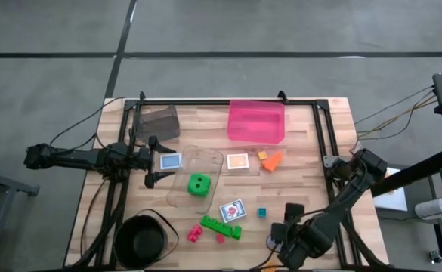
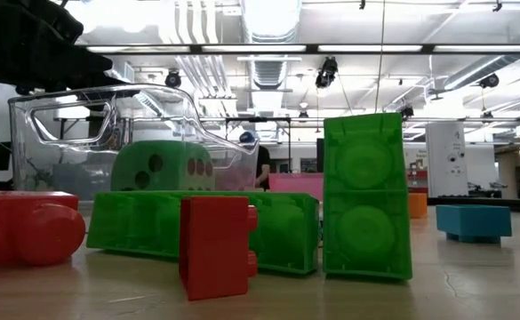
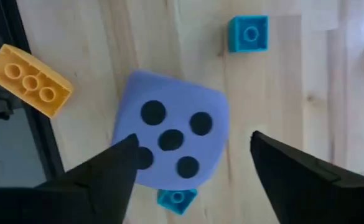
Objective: Pick & Place Toys
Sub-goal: Put the purple dice into the transparent bin
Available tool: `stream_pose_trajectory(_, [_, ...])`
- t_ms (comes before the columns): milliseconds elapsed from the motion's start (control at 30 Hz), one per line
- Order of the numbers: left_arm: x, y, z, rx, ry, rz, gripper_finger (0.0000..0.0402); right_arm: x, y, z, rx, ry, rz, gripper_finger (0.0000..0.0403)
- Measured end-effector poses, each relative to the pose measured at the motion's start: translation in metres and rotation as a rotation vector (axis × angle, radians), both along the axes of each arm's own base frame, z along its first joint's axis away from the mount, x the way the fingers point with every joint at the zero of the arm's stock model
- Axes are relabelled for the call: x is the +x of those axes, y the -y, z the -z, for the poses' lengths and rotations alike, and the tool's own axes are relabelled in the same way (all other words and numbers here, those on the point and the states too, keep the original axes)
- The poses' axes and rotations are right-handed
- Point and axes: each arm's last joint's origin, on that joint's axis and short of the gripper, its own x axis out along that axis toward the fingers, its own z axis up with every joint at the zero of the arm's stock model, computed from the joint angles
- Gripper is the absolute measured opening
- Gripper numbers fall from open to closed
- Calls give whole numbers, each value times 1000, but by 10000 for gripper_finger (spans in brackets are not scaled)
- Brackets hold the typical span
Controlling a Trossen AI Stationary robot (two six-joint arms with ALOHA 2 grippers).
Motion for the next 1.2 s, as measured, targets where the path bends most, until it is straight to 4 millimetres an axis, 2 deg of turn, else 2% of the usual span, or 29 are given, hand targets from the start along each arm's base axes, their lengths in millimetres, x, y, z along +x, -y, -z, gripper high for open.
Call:
stream_pose_trajectory(133, [0, 0, 0, 1, 0, 0, 392, 8, -11, 2, 36, -19, 27, 341])
stream_pose_trajectory(333, [0, 0, 0, 11, -4, 1, 392, 25, -31, 17, 37, -61, 37, 346])
stream_pose_trajectory(600, [0, 0, 1, 20, -8, -10, 392, 31, -38, 50, -241, -307, 50, 346])
stream_pose_trajectory(700, [0, 0, 1, 32, -9, -8, 392, 34, -43, 57, -244, -308, -9, 343])
stream_pose_trajectory(833, [0, -1, 1, 36, -16, -12, 392, 35, -44, 62, -264, -313, -29, 300])
stream_pose_trajectory(1000, [0, -1, 2, 39, -19, -15, 392, 33, -43, 51, -239, -289, -37, 195])
stream_pose_trajectory(1067, [0, -1, 2, 40, -19, -16, 392, 33, -42, 47, -230, -276, -37, 164])
stream_pose_trajectory(1200, [0, -1, 2, 40, -19, -15, 392, 32, -41, 39, -207, -257, -49, 152])
